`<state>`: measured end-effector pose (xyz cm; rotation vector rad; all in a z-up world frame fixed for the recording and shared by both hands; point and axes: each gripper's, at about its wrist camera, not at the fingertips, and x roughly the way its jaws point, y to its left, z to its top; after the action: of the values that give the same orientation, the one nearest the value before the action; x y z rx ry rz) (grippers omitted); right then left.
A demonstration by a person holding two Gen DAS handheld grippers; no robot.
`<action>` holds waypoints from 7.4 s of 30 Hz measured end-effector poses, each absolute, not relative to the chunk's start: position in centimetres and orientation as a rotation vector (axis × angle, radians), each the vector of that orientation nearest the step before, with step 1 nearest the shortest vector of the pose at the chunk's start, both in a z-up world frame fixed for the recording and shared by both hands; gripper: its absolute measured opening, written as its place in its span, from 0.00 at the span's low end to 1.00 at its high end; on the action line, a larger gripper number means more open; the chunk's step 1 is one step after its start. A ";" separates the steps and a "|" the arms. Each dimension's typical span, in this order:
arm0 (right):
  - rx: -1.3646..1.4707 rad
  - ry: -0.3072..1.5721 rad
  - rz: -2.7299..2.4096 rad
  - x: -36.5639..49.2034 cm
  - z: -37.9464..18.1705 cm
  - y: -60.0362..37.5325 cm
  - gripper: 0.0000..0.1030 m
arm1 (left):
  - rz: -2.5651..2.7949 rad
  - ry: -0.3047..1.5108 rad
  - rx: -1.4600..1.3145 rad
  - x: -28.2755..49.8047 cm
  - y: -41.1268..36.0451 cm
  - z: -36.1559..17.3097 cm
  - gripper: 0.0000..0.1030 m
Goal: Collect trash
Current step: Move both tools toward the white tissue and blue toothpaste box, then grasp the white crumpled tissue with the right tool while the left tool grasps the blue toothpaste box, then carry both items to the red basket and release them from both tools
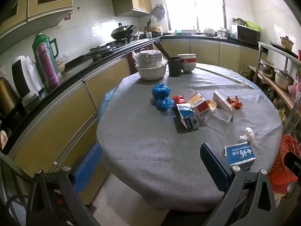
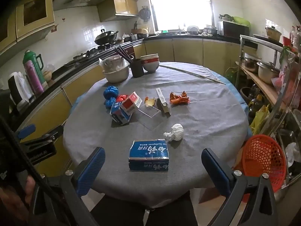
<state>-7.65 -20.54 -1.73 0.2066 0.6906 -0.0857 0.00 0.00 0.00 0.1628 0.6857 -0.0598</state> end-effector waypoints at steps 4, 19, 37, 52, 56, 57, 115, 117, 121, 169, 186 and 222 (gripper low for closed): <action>0.201 0.690 -0.092 -8.1 -1.5 -20.3 1.00 | -0.063 0.686 0.167 0.0 -0.1 0.0 1.00; 0.214 0.701 -0.077 -7.6 -2.4 -21.0 1.00 | -0.070 0.712 0.185 0.3 -0.5 -0.5 1.00; 0.308 0.763 -0.069 -6.7 -3.8 -22.9 1.00 | -0.085 0.763 0.216 1.3 -2.2 -2.1 1.00; 0.435 0.782 -0.086 -3.1 -6.1 -28.8 1.00 | -0.268 0.844 0.255 5.0 -6.4 -5.1 1.00; 0.530 0.815 -0.073 -1.1 -7.6 -31.7 1.00 | -0.406 0.901 0.228 6.2 -8.1 -6.8 1.00; 0.541 0.838 -0.073 -0.7 -8.0 -32.2 0.97 | -0.459 0.922 0.222 6.5 -8.8 -7.4 1.00; 0.740 1.017 -0.072 2.8 -15.4 -35.7 0.37 | -0.872 0.936 0.598 4.7 -17.2 -12.4 0.79; 0.738 1.014 -0.072 2.8 -15.4 -35.7 0.37 | -0.850 0.926 0.604 4.8 -17.5 -12.4 0.78; 0.725 1.004 -0.082 2.6 -15.1 -35.6 0.37 | -0.828 0.916 0.598 5.0 -17.6 -12.1 0.73; 0.260 0.855 -0.362 -0.9 -8.4 -34.6 0.37 | -0.770 0.915 0.467 6.7 -19.3 -10.9 0.69; 0.273 0.835 -0.387 -1.9 -7.4 -35.6 0.37 | -0.751 0.892 0.489 6.1 -20.1 -9.4 0.69; 1.062 0.659 -0.641 -20.6 -15.9 -58.2 0.60 | -1.196 0.972 0.679 -2.1 -44.6 -10.8 0.72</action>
<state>-20.57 -58.17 -15.86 1.0622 0.6590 -0.6409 -2.14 -44.60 -10.78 0.6794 0.9725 -1.1961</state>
